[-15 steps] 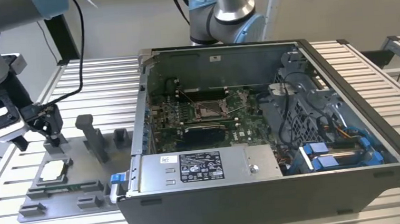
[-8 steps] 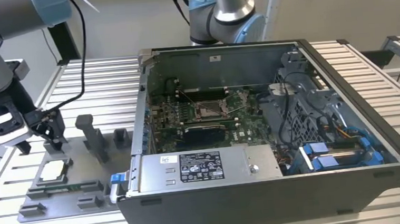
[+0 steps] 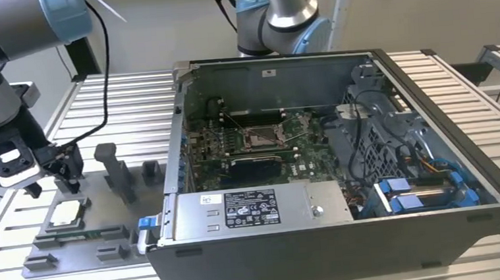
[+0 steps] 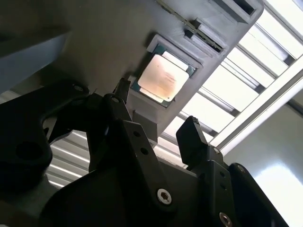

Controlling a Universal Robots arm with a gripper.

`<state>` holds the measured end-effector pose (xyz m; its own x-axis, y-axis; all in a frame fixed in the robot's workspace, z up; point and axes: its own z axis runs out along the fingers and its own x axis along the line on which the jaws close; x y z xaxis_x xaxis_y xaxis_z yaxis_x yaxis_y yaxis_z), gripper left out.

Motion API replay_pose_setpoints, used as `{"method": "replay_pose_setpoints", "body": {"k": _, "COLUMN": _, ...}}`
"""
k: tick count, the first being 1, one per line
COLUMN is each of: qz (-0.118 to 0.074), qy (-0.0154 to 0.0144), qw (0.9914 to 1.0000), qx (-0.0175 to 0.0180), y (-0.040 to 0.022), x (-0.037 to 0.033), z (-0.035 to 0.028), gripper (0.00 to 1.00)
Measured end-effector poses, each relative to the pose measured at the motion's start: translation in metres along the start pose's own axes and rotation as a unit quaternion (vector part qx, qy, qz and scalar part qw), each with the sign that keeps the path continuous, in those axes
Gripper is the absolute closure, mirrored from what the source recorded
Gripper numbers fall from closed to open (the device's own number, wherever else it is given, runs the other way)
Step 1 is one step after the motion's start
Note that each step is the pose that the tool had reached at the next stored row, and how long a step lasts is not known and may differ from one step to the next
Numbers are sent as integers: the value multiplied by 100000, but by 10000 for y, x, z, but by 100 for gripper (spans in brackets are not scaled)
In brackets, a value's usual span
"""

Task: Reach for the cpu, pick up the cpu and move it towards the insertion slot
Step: 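Pick up the cpu and move it towards the insertion slot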

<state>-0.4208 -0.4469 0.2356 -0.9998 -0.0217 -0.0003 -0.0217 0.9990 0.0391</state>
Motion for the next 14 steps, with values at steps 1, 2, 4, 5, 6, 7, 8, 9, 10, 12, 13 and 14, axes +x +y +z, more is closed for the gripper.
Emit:
{"method": "replay_pose_setpoints", "body": {"k": 1, "qz": -6, "qy": -2, "qw": 100000, "qx": -1, "y": -1, "x": 2, "z": 18, "gripper": 0}}
{"method": "replay_pose_setpoints", "body": {"k": 2, "qz": -9, "qy": -2, "qw": 100000, "qx": 0, "y": -2, "x": 5, "z": 35, "gripper": 0}}
{"method": "replay_pose_setpoints", "body": {"k": 4, "qz": -12, "qy": 5, "qw": 100000, "qx": 4, "y": -4, "x": 10, "z": 67, "gripper": 0}}
{"method": "replay_pose_setpoints", "body": {"k": 5, "qz": -15, "qy": 2, "qw": 100000, "qx": 2, "y": -6, "x": 12, "z": 83, "gripper": 0}}
{"method": "replay_pose_setpoints", "body": {"k": 6, "qz": -19, "qy": 5, "qw": 100000, "qx": 2, "y": -7, "x": 14, "z": 99, "gripper": 0}}
{"method": "replay_pose_setpoints", "body": {"k": 7, "qz": -16, "qy": 1, "qw": 100000, "qx": 1, "y": -8, "x": 17, "z": 115, "gripper": 0}}
{"method": "replay_pose_setpoints", "body": {"k": 8, "qz": -20, "qy": 0, "qw": 100000, "qx": 0, "y": -9, "x": 20, "z": 130, "gripper": 0}}
{"method": "replay_pose_setpoints", "body": {"k": 9, "qz": -20, "qy": 1, "qw": 100000, "qx": 1, "y": -10, "x": 23, "z": 144, "gripper": 0}}
{"method": "replay_pose_setpoints", "body": {"k": 10, "qz": -23, "qy": 1, "qw": 100000, "qx": 1, "y": -12, "x": 26, "z": 160, "gripper": 0}}
{"method": "replay_pose_setpoints", "body": {"k": 12, "qz": -30, "qy": 6, "qw": 100000, "qx": 3, "y": -15, "x": 31, "z": 190, "gripper": 0}}
{"method": "replay_pose_setpoints", "body": {"k": 13, "qz": -31, "qy": 9, "qw": 100000, "qx": 6, "y": -18, "x": 34, "z": 204, "gripper": 0}}
{"method": "replay_pose_setpoints", "body": {"k": 14, "qz": -37, "qy": 6, "qw": 100000, "qx": 7, "y": -20, "x": 36, "z": 218, "gripper": 0}}
